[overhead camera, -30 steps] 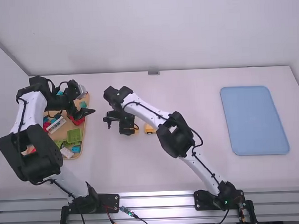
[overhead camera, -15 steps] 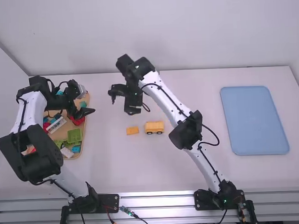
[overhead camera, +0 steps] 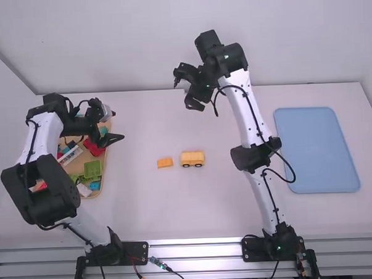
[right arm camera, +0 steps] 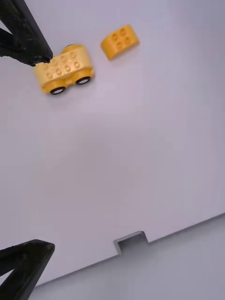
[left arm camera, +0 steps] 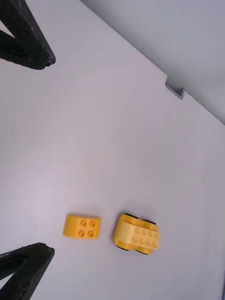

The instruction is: Assemble lego blocks to make yellow taxi

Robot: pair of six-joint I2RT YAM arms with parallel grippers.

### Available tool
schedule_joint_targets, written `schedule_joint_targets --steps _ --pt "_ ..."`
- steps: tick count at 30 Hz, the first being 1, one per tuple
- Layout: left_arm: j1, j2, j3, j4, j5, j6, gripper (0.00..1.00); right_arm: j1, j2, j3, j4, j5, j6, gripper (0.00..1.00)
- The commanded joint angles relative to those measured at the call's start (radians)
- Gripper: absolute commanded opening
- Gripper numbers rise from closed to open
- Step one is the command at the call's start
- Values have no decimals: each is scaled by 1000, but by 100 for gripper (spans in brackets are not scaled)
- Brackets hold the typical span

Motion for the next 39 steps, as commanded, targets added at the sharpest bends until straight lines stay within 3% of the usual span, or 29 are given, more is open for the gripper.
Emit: schedule_joint_targets --steps 1,3,7,15,19,22,25,31,35,39 --pt "-32 -14 -8 -7 32 -3 99 -10 9 -5 5 -34 -19 99" --pt "-49 -14 -8 -7 25 -4 99 -18 9 -6 35 36 -6 99" --pt "-77 -14 -8 4 -1 -4 99 -28 9 -14 120 291 202 99" --pt "-89 -14 -8 6 2 -4 99 -56 9 -103 117 174 240 99" --pt "-89 -14 -8 -3 2 -4 99 -61 9 -174 187 183 298 99" --pt "-88 -11 -8 -3 0 -4 99 -43 9 -285 300 216 348 99" --pt "-89 -6 -8 -4 -5 -4 99 -6 9 -468 456 264 388 99" --pt "-89 -6 -19 8 -50 -4 99 27 -16 -671 550 253 389 99" --pt "-89 -6 -92 100 12 -3 99 40 -147 -846 629 209 337 99" --pt "-89 -6 -195 241 58 -8 99 43 -403 -1180 856 193 292 99"
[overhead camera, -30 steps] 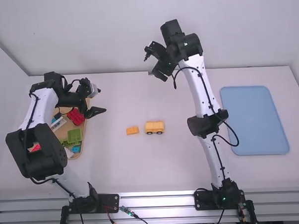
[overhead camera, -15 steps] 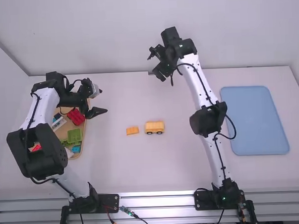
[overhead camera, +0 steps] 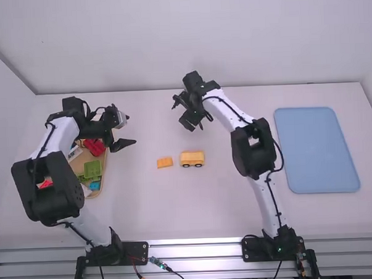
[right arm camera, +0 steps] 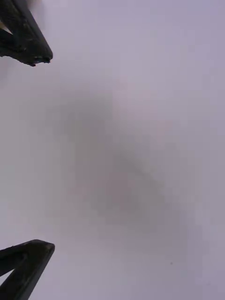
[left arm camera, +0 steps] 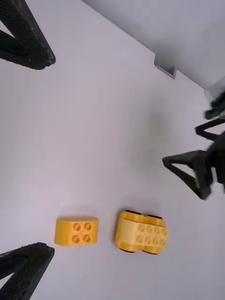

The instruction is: Assemble lego blocks to make yellow taxi

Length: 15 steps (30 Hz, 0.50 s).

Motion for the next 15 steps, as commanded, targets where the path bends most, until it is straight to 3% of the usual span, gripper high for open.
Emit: schedule_joint_targets --steps 1,3,4,6,8,11,15 --pt "-2 -6 -64 51 85 -35 99 -13 -283 -196 99 -14 -31 99" --pt "-4 -6 -97 103 113 -92 99 -23 -445 -443 284 -26 -31 99" --pt "-4 -6 -103 110 113 -100 99 -25 -467 -480 313 -27 -32 99" --pt "-21 -6 -123 116 112 -107 99 -41 -614 -727 513 -79 -30 99" --pt "-44 -6 -141 105 137 -82 99 -63 -712 -893 635 -164 -30 99" --pt "-109 -6 -185 116 152 13 99 -106 -822 -1084 772 -274 -30 99" --pt "-204 -6 -269 225 142 24 99 -164 -902 -1254 922 -365 -35 99"
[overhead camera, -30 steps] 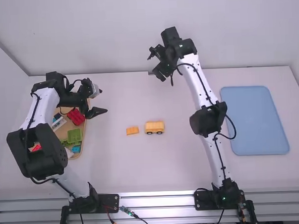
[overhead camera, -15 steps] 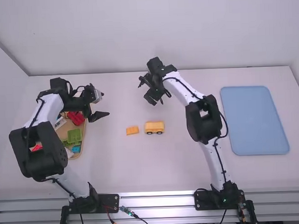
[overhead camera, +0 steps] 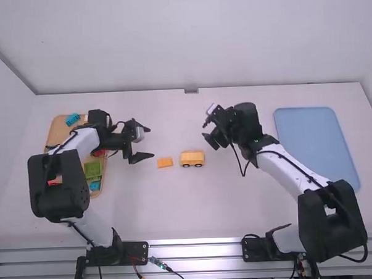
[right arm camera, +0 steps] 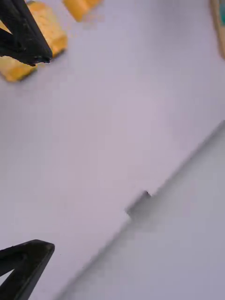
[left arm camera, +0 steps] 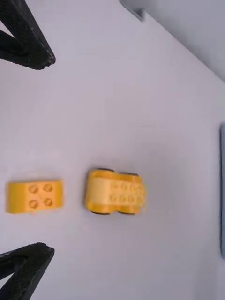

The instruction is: Assemble lego blocks to make yellow taxi

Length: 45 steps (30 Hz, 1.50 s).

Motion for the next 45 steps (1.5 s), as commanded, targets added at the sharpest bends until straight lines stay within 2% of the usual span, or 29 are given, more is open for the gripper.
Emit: schedule_joint_targets --steps 1,4,6,8,9,11,13,15,21,28,32,36,42,45 --pt "-70 -6 -69 50 31 34 99 -39 -52 -100 59 -144 -27 99" --pt "-116 -6 -149 167 39 32 99 -79 -62 -193 135 -309 -144 99" --pt "-135 -6 -212 303 65 -53 99 -112 -30 -246 184 -436 -230 99" --pt "-137 -6 -240 389 70 -140 99 -129 -4 -261 212 -491 -241 99" --pt "-135 -6 -279 523 57 -278 99 -150 42 -266 249 -559 -246 99" --pt "-129 -6 -307 621 55 -379 99 -161 78 -266 282 -607 -252 99" --pt "-130 5 -345 735 66 -458 99 -163 138 -264 323 -659 -268 99" --pt "-138 17 -362 774 56 -461 99 -156 180 -260 354 -673 -267 99" --pt "-127 63 -373 763 2 -457 100 -105 300 -230 400 -672 -268 99" --pt "-113 130 -344 729 -24 -455 95 -31 401 -167 402 -541 -261 99" --pt "-116 172 -285 621 -17 -370 91 -10 474 -109 400 -597 -258 99" --pt "-116 174 -254 536 -21 -296 93 -10 534 -71 401 -613 -262 99" --pt "-116 174 -280 568 -32 -286 91 -13 608 -48 415 -703 -333 99" --pt "-116 174 -284 578 -67 -307 88 -31 647 -52 471 -764 -336 99"
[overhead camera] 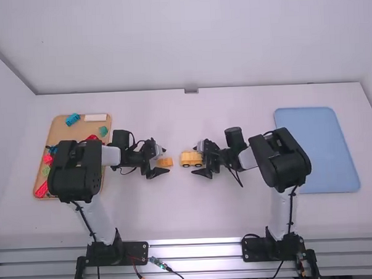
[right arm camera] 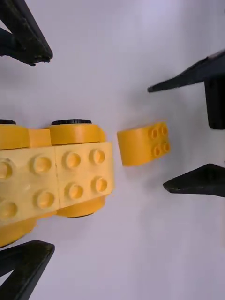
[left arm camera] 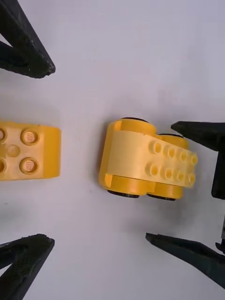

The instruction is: Assemble lego blocks to make yellow taxi

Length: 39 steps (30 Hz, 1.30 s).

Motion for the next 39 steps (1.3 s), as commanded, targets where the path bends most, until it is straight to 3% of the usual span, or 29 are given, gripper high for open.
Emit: schedule_joint_targets --steps 1,11,16,22,23,39 --pt "-1 7 -14 0 -11 5 84 -25 37 10 17 -106 -21 99" --pt "-2 69 -6 69 38 6 82 -57 44 11 14 -146 -21 99" --pt "4 91 17 15 38 4 82 -46 44 10 14 -145 -21 99" --pt "-9 91 73 -88 -37 5 75 -35 44 11 14 -134 -21 99" --pt "-11 91 80 -101 -44 5 69 -37 44 11 14 -134 -21 99" --pt "-13 91 77 -106 -63 37 44 -36 44 11 9 -101 -20 99"
